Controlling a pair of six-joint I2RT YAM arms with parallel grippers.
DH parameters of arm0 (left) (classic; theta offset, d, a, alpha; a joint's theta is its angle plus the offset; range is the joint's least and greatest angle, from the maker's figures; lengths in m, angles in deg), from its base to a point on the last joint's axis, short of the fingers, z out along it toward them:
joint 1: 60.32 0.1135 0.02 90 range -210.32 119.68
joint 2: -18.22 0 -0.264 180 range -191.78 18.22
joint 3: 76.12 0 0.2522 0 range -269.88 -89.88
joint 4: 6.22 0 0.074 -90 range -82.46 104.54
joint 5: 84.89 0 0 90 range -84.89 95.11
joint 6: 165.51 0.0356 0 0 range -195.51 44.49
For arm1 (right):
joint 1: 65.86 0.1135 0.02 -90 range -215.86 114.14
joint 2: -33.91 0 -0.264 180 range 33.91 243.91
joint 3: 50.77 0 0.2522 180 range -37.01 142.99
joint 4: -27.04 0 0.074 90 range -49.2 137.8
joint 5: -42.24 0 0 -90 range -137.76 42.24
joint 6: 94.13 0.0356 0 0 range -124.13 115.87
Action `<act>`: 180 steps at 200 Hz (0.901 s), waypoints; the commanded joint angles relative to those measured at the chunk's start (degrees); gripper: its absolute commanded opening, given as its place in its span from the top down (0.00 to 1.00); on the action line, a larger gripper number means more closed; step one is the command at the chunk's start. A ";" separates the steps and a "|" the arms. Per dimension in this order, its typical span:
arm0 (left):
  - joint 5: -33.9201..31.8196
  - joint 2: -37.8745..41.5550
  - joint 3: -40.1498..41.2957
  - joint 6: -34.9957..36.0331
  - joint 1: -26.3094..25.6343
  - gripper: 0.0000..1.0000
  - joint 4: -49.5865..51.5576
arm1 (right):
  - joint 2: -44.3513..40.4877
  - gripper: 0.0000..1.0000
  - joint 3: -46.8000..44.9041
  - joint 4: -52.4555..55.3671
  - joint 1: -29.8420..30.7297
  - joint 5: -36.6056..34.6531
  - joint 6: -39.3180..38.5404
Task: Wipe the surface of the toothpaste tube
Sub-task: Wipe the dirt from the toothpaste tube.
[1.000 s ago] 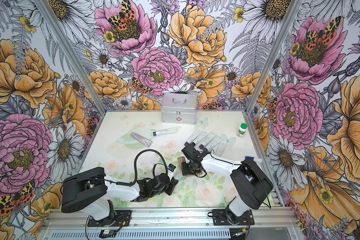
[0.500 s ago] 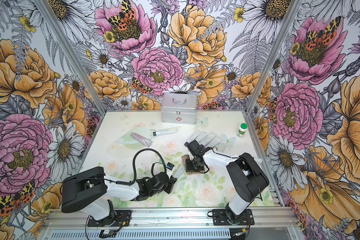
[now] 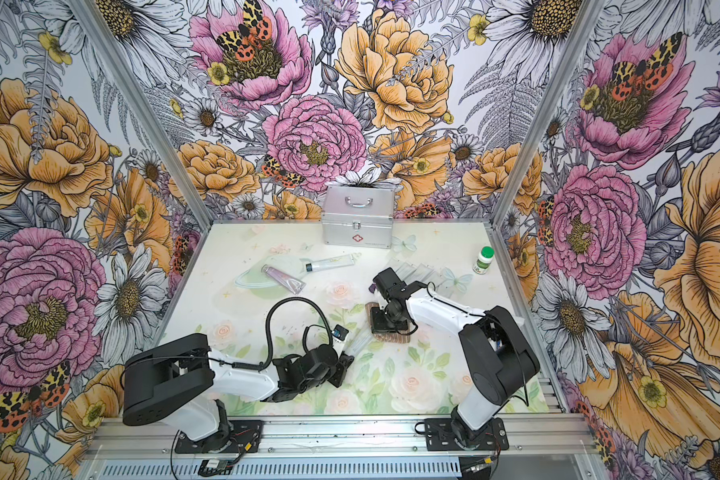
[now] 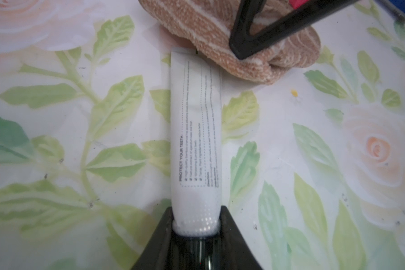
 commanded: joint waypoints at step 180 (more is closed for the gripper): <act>-0.31 -0.40 2.37 -0.53 -0.54 0.75 6.28 | 10.19 1.00 4.88 -0.03 -3.48 -3.16 -2.60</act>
